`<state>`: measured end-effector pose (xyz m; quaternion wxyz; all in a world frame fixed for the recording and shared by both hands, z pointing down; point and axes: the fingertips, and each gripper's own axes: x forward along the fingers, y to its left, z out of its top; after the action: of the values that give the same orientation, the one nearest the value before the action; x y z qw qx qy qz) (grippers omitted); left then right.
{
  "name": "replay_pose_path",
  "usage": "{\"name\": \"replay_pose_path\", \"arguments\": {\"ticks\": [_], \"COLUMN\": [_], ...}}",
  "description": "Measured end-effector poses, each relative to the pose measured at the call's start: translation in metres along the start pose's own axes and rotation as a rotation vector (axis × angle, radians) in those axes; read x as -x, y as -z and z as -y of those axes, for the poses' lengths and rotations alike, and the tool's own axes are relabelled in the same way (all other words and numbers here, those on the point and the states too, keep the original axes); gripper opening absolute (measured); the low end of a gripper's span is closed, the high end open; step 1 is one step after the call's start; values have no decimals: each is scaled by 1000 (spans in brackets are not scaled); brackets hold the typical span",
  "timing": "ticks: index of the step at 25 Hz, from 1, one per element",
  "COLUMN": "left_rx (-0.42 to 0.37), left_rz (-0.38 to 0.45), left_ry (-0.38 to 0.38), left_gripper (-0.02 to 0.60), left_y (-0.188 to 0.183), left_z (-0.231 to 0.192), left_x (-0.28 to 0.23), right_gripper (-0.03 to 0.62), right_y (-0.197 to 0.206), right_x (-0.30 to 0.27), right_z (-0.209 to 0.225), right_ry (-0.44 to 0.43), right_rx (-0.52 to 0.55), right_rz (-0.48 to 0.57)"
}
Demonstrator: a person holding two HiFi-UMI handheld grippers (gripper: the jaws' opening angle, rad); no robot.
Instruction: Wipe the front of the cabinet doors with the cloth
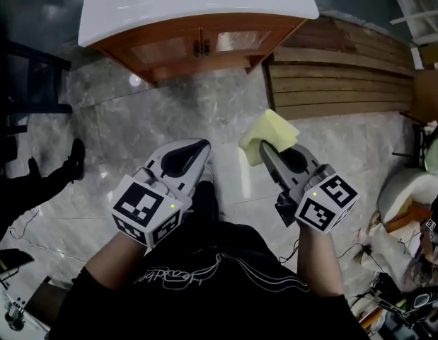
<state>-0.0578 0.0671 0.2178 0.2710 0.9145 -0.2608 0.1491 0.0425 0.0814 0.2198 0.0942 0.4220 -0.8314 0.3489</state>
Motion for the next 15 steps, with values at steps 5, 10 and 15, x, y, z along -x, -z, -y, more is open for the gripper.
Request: {"name": "replay_pose_path", "arguments": {"ticks": [5,10,15], "left_rx": [13,81,159], "left_rz": [29,30,22], "left_ry": [4,-45,-75], "left_gripper": [6,6,6], "left_y": [-3,16,53], "left_z": [-48,-96,-117], "left_x": [-35,-57,-76], "right_gripper": [41,41,41], "right_y": [-18,-2,27], "right_x": [-58,-111,-152], "right_z": [33,53,74], "right_ry": [7,-9,-47], "right_rx": [31,33,35], "right_rz": [-14,-29,-100]}}
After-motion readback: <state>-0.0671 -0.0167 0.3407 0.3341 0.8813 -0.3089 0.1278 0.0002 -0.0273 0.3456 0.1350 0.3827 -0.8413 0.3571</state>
